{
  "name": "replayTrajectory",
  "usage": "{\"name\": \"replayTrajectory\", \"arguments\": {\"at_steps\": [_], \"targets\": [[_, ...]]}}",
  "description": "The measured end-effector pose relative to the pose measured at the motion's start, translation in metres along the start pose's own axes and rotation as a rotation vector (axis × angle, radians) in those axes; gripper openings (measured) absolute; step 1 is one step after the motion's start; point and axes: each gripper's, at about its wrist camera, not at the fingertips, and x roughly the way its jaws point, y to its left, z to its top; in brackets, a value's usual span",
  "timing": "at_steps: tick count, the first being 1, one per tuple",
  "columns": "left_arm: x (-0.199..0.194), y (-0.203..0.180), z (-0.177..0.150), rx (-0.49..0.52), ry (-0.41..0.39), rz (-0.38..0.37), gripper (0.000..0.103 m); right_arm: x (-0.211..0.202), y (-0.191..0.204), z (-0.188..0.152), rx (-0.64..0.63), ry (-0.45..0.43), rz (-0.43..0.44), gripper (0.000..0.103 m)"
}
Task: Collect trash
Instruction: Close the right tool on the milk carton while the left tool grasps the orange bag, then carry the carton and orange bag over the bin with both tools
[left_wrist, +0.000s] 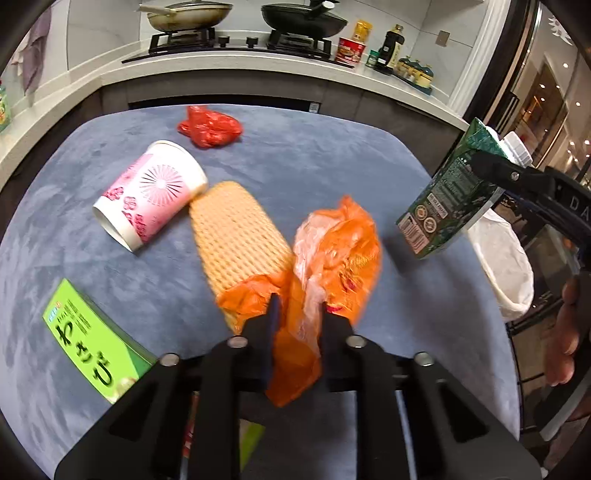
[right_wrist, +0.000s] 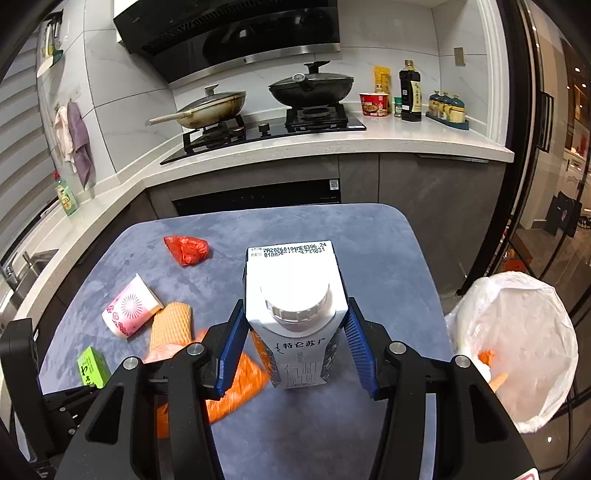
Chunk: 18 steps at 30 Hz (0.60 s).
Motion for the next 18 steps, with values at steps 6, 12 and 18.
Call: {"name": "replayTrajectory", "arguments": {"at_steps": [6, 12, 18], "targets": [[-0.024, -0.026, -0.002, 0.017, -0.028, -0.013, 0.013, -0.023, -0.013, -0.004, 0.011, -0.023, -0.001, 0.050], [-0.053, -0.055, 0.001, 0.043, -0.061, -0.045, 0.013, -0.053, -0.030, -0.007, 0.030, -0.061, -0.004, 0.050], [-0.077, -0.095, 0.007, 0.099, -0.097, -0.074, 0.013, -0.089, -0.055, -0.008, 0.057, -0.118, -0.022, 0.050]]}}
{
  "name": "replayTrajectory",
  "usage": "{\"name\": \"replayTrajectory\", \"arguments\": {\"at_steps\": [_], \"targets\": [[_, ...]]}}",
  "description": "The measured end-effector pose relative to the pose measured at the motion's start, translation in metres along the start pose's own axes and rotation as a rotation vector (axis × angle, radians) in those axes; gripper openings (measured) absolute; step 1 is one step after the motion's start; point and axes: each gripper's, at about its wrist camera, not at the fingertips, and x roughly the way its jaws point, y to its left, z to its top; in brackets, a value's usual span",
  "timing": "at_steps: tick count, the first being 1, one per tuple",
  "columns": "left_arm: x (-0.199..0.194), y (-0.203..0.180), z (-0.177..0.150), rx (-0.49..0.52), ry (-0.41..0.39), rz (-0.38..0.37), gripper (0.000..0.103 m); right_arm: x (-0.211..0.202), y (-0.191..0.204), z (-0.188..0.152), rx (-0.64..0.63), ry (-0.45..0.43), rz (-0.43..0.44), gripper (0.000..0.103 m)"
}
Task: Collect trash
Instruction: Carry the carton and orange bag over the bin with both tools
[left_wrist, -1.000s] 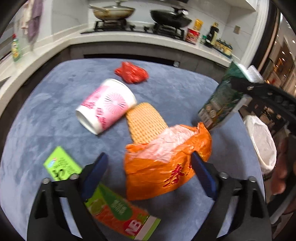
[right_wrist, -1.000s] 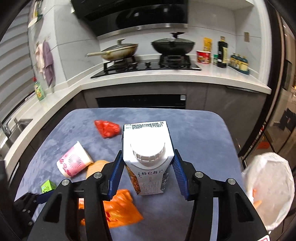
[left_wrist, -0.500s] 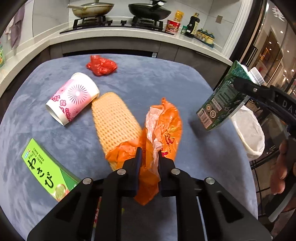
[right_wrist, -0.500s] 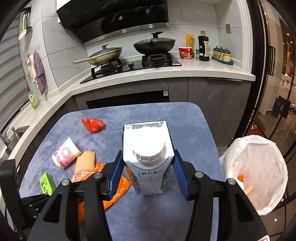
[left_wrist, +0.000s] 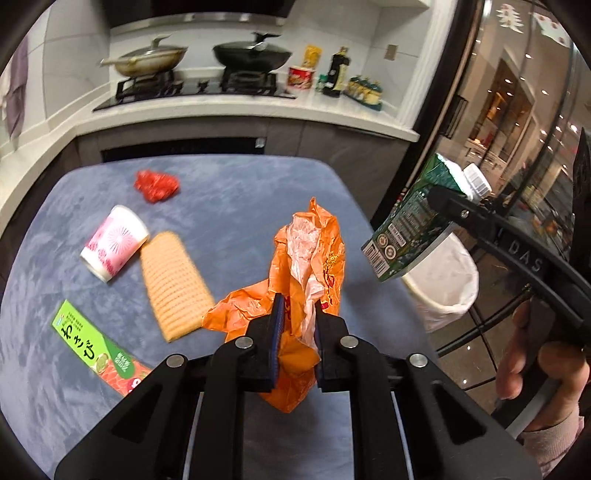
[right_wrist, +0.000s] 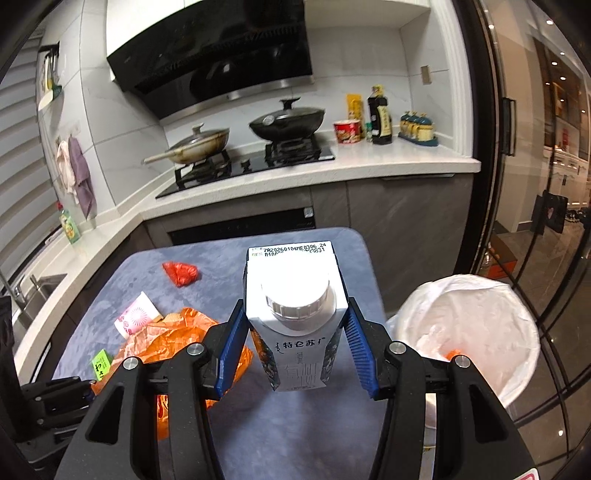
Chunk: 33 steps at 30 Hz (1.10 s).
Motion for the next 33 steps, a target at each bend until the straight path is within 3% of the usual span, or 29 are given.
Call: {"name": "replayTrajectory", "arguments": {"at_steps": [18, 33], "targets": [[-0.011, -0.127, 0.031, 0.167, -0.069, -0.118, 0.013, -0.076, -0.109, 0.012, 0.123, -0.147, -0.130, 0.050], [0.038, -0.205, 0.053, 0.247, -0.032, -0.186, 0.013, -0.066, -0.183, 0.015, 0.184, -0.129, -0.222, 0.050]]}}
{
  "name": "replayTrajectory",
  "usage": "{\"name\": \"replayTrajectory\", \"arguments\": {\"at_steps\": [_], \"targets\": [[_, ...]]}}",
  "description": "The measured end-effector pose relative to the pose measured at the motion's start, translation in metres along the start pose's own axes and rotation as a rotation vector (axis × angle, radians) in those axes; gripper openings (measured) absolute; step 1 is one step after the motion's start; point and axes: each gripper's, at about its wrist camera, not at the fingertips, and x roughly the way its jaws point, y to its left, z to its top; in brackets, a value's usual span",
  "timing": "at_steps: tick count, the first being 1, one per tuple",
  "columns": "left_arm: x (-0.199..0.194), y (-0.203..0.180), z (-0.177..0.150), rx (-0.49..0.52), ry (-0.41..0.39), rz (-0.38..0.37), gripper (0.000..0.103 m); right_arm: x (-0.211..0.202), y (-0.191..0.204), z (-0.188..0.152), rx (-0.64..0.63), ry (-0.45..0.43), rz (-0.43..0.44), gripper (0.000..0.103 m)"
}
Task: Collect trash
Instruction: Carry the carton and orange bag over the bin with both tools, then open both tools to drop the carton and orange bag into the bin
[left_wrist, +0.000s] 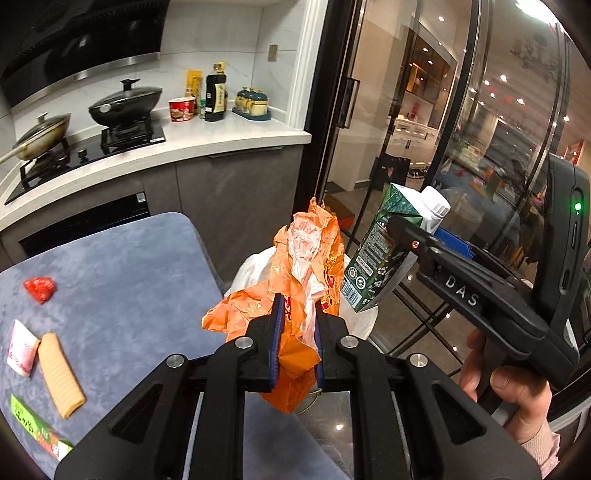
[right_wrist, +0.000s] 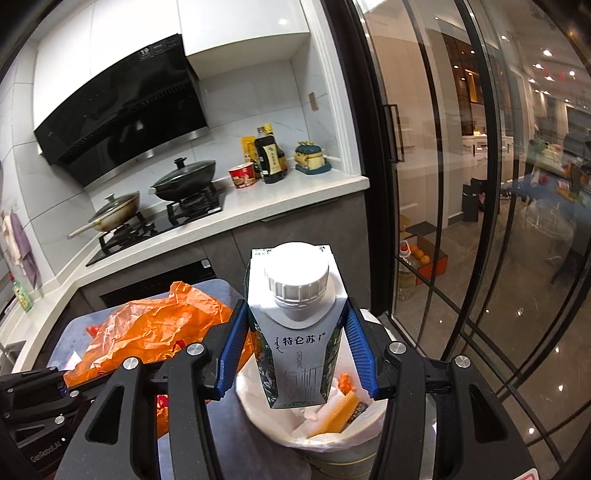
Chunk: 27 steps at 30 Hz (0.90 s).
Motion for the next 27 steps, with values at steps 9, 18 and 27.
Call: {"name": "replayTrajectory", "arguments": {"at_steps": [9, 18, 27], "targets": [[0.031, -0.012, 0.007, 0.008, 0.039, -0.004, 0.013, 0.018, -0.022, -0.001, 0.025, 0.033, -0.032, 0.050], [0.049, -0.015, 0.008, 0.010, 0.064, -0.001, 0.013, 0.030, -0.033, 0.000, 0.032, 0.055, -0.057, 0.050], [0.069, -0.019, 0.010, 0.015, 0.096, 0.020, 0.016, 0.046, -0.034, 0.003, 0.021, 0.080, -0.069, 0.050]]}}
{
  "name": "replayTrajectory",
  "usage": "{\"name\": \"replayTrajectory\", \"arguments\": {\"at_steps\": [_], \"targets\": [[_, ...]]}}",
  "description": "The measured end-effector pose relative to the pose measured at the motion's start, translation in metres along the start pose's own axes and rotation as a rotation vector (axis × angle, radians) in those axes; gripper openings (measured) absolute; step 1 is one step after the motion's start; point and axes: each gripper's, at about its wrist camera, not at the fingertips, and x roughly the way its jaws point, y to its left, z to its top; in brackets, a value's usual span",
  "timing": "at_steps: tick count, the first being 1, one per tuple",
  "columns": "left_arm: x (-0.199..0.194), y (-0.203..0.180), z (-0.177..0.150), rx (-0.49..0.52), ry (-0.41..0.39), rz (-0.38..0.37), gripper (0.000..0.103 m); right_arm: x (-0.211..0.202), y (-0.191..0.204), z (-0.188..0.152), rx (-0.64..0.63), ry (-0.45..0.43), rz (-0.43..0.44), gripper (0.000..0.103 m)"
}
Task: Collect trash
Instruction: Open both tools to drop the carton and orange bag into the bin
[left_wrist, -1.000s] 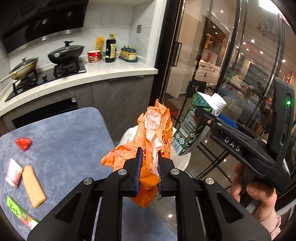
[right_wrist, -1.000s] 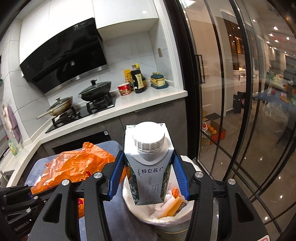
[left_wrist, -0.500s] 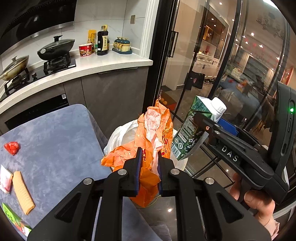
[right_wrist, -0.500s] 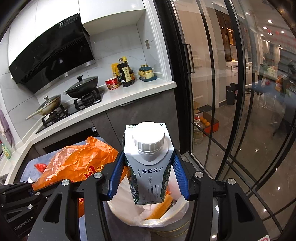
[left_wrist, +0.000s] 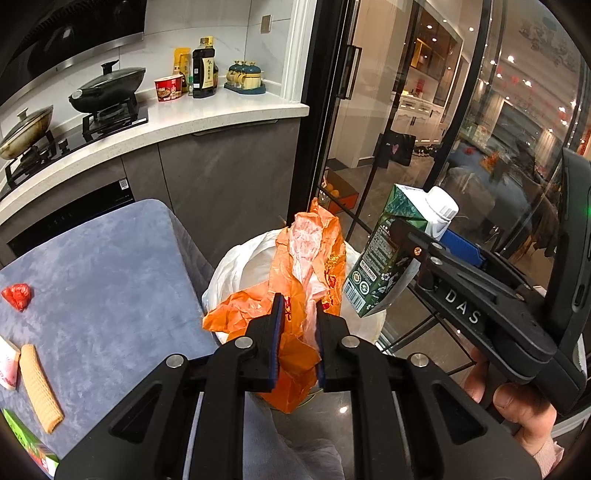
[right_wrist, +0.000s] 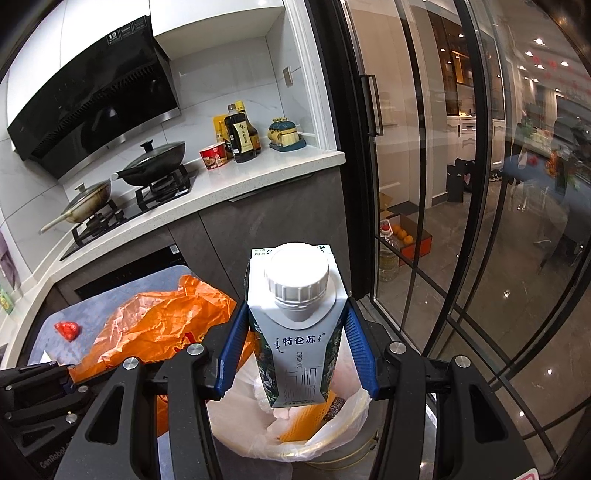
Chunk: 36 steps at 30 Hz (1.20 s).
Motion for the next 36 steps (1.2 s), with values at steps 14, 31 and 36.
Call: {"name": "replayTrajectory", "arguments": {"at_steps": [14, 31, 36], "targets": [[0.000, 0.008, -0.002, -0.029, 0.000, 0.042, 0.036, -0.006, 0.002, 0.003, -0.001, -0.028, -0.001, 0.053], [-0.035, 0.037, -0.010, -0.078, -0.070, 0.103, 0.056, -0.025, 0.033, -0.001, -0.038, -0.058, 0.039, 0.062], [-0.047, 0.053, -0.016, -0.096, -0.082, 0.128, 0.056, -0.032, 0.046, -0.004, -0.050, -0.063, 0.060, 0.064]]}}
